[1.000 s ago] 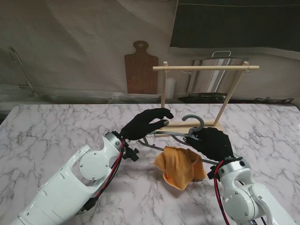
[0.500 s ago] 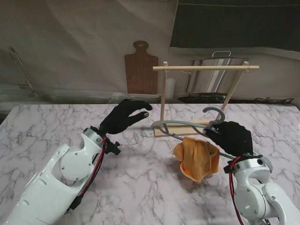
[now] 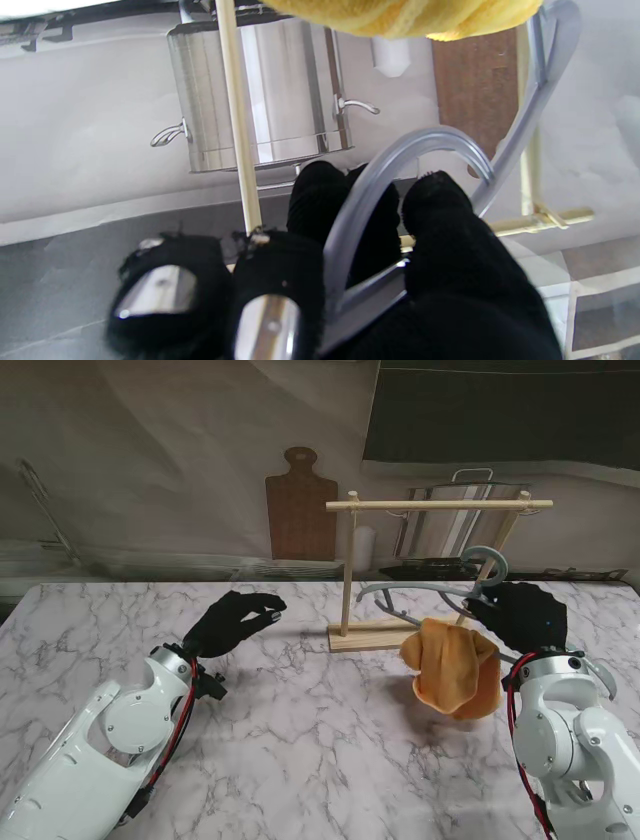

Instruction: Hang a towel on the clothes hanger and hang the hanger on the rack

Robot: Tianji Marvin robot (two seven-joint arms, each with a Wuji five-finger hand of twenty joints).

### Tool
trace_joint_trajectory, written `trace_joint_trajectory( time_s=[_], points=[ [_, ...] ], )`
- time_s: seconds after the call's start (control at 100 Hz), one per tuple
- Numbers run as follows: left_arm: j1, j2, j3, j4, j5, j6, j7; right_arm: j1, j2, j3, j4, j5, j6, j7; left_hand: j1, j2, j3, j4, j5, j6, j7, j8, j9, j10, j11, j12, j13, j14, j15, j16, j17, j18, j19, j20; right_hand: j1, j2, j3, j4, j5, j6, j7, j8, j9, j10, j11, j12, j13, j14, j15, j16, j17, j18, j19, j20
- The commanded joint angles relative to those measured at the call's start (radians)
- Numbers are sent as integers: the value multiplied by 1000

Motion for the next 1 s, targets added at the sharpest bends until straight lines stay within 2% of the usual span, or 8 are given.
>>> trace_joint_trajectory(
  time_s=[0.0,0.27,0.54,0.6,0.62,0.65,0.99],
  points=[
    [5,5,-1,20,1,4,-22,26,7,1,8,-27,17,10,-6,49,-2,-19,29,-28,13,11,13,-14,10,15,11,-19,5,17,-4,13,656,22,39,29,-5,-9,26,15,-13,15,122,100,30,-4,-19,-58,32,7,29,15,95,4],
    [3,7,-15,39,-4,-2,-30,114,15,-32,68,-64,85,50,-6,49,-2,-19,32,-27,14,8,16,-11,9,16,10,-17,4,20,-5,14,656,24,42,29,-5,-6,29,21,-18,20,126,103,33,-6,-19,-59,36,10,30,16,95,6],
    [5,6,-20,42,-1,-2,-22,205,10,-114,125,-59,179,35,-3,50,-1,-19,33,-28,17,8,18,-12,11,19,12,-18,5,22,-4,13,659,27,49,20,1,-2,51,45,-23,21,153,108,38,-13,-19,-61,50,19,32,10,105,14],
    [4,5,-20,42,-2,-2,-22,227,8,-133,137,-51,200,34,-4,51,-2,-19,34,-28,17,8,17,-11,11,20,12,-18,5,23,-5,14,659,28,53,1,12,4,65,62,-24,18,167,113,40,-17,-20,-58,56,24,33,8,113,21],
    [4,5,-20,42,-2,-2,-21,234,7,-140,140,-48,209,35,-4,51,-1,-19,34,-28,17,8,18,-11,12,20,12,-17,6,23,-5,14,659,28,32,-12,57,1,69,67,-22,13,170,114,43,-32,-20,-55,55,30,33,8,111,33],
    [4,5,-20,42,-2,-4,-21,244,7,-148,145,-44,218,35,-5,51,-2,-19,35,-28,18,8,19,-12,12,20,13,-18,6,23,-4,14,660,28,27,-20,70,0,74,71,-22,11,176,115,44,-37,-20,-52,57,32,34,8,111,37],
    [4,6,-23,46,2,-2,-21,333,0,-202,179,-17,287,32,-4,52,-2,-19,34,-28,18,7,18,-11,12,21,11,-17,6,25,-5,12,662,30,28,-34,91,3,91,92,-23,9,195,119,47,-42,-20,-54,72,41,36,1,124,46]
  ],
)
